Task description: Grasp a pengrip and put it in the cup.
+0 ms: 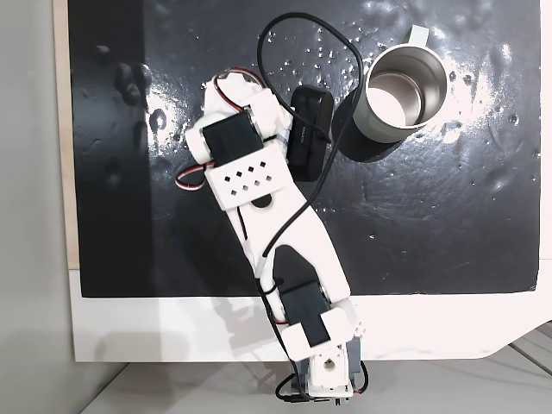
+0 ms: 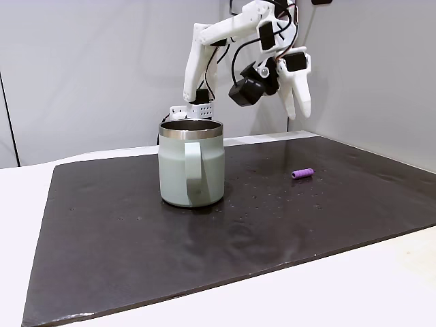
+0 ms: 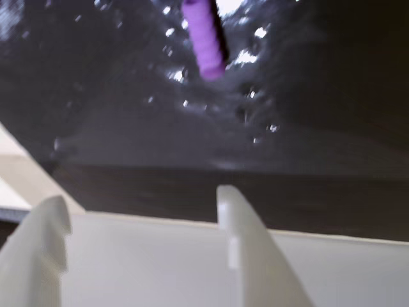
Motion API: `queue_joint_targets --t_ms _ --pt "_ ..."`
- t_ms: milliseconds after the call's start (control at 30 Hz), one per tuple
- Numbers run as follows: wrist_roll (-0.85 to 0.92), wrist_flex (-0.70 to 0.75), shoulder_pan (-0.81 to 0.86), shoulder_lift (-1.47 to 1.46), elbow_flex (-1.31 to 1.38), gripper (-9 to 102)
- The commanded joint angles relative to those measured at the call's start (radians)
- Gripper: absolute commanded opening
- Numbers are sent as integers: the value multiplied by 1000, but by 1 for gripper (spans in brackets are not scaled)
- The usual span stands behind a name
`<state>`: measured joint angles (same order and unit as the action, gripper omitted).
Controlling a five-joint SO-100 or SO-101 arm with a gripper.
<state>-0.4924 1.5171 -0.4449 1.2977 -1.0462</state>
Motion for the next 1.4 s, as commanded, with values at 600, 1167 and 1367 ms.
queue_joint_targets --t_ms 600,1167,1367 --pt "5 14 15 -422 310 21" --pt "37 20 17 -584 436 19" --pt "54 23 15 -594 446 6"
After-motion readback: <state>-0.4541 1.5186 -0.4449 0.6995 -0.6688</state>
